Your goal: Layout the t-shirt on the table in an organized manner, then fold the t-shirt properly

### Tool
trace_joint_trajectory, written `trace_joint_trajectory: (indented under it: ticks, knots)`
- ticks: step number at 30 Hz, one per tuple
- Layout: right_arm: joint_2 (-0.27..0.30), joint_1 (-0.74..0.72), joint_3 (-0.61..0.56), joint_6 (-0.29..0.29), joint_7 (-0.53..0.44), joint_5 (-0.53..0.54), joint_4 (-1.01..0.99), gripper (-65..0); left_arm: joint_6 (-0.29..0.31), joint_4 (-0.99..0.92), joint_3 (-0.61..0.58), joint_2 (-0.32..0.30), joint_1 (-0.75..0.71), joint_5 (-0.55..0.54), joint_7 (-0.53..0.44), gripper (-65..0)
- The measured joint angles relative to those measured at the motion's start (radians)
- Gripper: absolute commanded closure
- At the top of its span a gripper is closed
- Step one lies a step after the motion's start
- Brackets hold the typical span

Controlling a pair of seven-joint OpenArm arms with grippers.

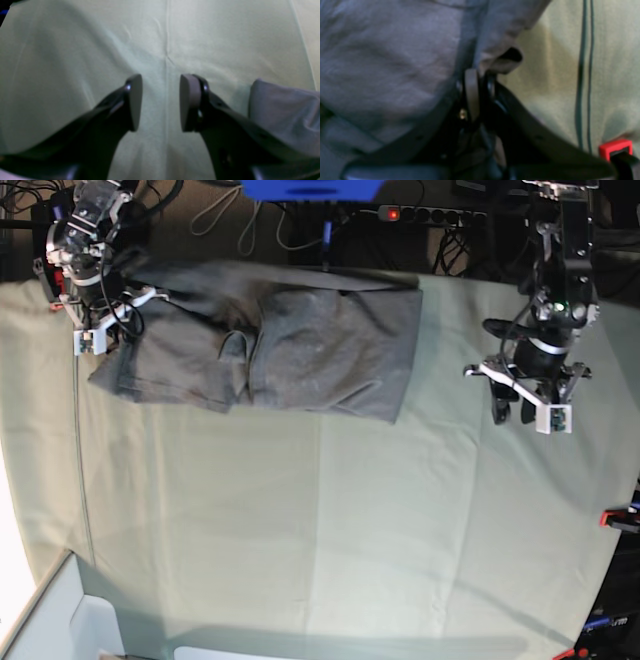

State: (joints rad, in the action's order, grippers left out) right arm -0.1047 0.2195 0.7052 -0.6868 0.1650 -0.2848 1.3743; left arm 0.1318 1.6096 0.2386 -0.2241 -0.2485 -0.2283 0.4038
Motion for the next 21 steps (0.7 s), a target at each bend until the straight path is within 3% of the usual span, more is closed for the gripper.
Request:
trace_joint_trajectory:
  ticks: [7, 21]
  knots:
    - [-0.068, 0.051, 0.001, -0.005, 0.082, -0.052, 0.201, 0.0, 0.0, 0.0, -0.001, 0.001, 0.0, 0.0, 0.0, -24.2]
    - [-0.06, 0.163, -0.133, -0.005, 0.072, 0.04, 0.462, 0.0, 0.0, 0.0, 0.001, 0.0, 0.0, 0.0, 0.0, -24.2]
